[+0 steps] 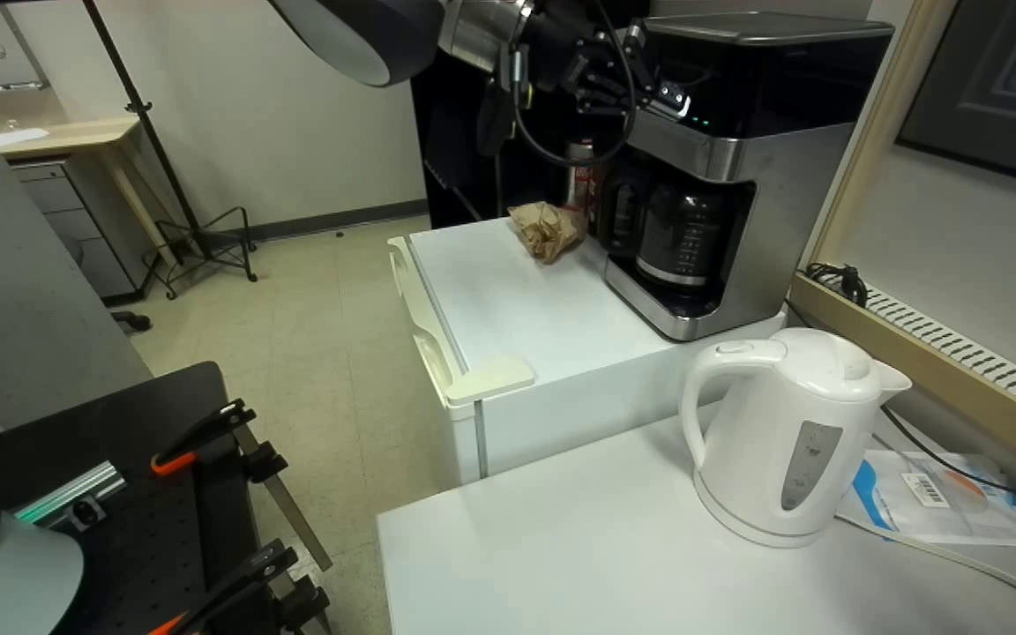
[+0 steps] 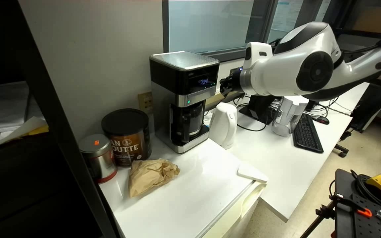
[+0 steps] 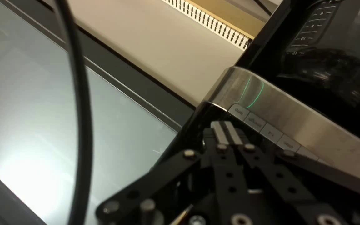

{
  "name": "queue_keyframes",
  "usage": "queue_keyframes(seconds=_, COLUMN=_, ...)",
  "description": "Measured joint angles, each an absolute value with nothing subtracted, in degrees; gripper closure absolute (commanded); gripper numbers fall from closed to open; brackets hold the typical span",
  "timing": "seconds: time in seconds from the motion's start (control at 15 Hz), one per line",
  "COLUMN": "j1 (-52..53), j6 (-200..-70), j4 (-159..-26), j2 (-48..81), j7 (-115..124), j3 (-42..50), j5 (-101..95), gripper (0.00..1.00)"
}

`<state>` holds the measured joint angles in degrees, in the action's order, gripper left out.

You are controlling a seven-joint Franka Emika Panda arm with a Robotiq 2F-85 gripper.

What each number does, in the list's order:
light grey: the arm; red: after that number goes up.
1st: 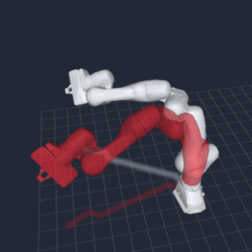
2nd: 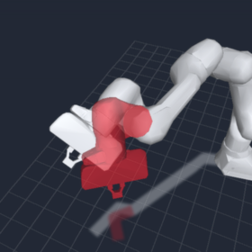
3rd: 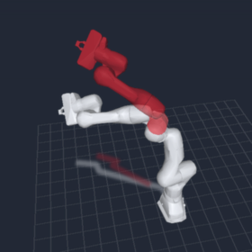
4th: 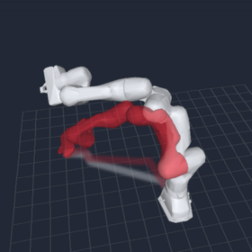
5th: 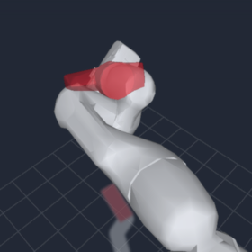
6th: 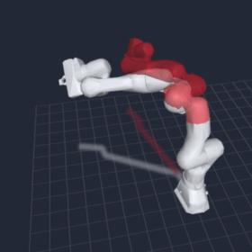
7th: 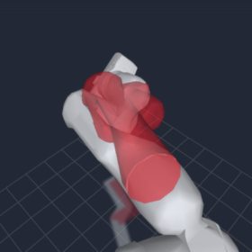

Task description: Press the coffee maker

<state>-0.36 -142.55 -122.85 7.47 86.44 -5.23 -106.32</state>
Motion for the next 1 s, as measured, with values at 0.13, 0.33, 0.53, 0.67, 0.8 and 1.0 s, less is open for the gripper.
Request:
queue_keyframes(seconds=0.13, j1=-0.36, j6=-142.55, j4=-121.75, j2=8.79, j7=86.71, j3=-5.13, j5=-106.44, gripper=1.0)
queue_keyframes(seconds=0.33, j1=-0.36, j6=-142.55, j4=-120.19, j2=10.52, j7=86.76, j3=-5.1, j5=-106.51, gripper=1.0)
queue_keyframes(seconds=0.53, j1=-0.36, j6=-142.55, j4=-118.82, j2=12.11, j7=86.78, j3=-5.1, j5=-106.57, gripper=1.0)
queue_keyframes(seconds=0.67, j1=-0.35, j6=-142.55, j4=-118.0, j2=13.13, j7=86.78, j3=-5.11, j5=-106.6, gripper=1.0)
queue_keyframes(seconds=0.8, j1=-0.29, j6=-142.55, j4=-117.45, j2=14.01, j7=86.78, j3=-5.13, j5=-106.65, gripper=1.0)
queue_keyframes(seconds=1.0, j1=-0.08, j6=-142.55, j4=-117.39, j2=14.47, j7=86.78, j3=-5.22, j5=-106.77, gripper=1.0)
